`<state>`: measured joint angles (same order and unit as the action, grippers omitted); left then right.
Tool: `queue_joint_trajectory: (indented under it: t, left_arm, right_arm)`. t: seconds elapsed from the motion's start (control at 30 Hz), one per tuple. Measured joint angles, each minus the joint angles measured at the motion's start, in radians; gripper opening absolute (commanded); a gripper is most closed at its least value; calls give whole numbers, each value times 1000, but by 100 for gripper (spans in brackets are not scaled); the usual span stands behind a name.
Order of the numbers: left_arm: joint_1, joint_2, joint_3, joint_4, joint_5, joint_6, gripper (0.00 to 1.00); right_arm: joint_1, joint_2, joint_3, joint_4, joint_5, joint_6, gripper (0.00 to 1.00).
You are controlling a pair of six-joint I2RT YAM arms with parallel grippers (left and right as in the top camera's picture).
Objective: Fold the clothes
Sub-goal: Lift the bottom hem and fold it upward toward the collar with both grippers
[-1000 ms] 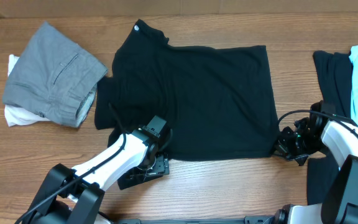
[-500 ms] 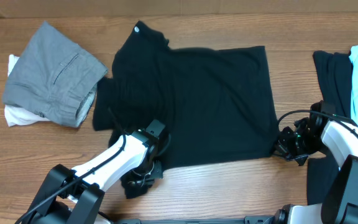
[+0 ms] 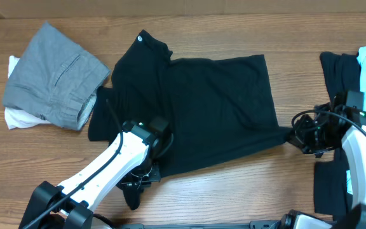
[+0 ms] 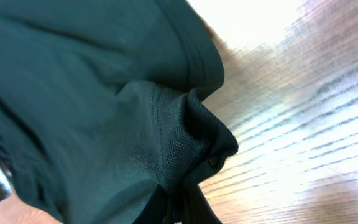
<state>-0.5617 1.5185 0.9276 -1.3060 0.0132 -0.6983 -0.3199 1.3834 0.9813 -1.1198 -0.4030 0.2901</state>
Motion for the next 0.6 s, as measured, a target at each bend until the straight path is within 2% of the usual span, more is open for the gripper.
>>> queue_joint_trajectory:
  t: [0.1, 0.17, 0.23, 0.53, 0.6]
  left_arm:
    - [0, 0, 2, -6, -21, 6, 14]
    - [0, 0, 2, -4, -32, 7, 7]
    - [3, 0, 2, 9, -43, 9, 4]
    - [64, 0, 2, 137, -64, 11, 8]
    - [76, 0, 2, 176, -74, 21, 5]
  right_arm:
    - [3, -16, 3, -3, -8, 5, 4]
    - [14, -15, 3, 10, -14, 7, 4]
    - [32, -15, 3, 38, -27, 13, 4]
    - [55, -13, 3, 188, -52, 111, 4]
    - [55, -6, 3, 223, -53, 133, 4]
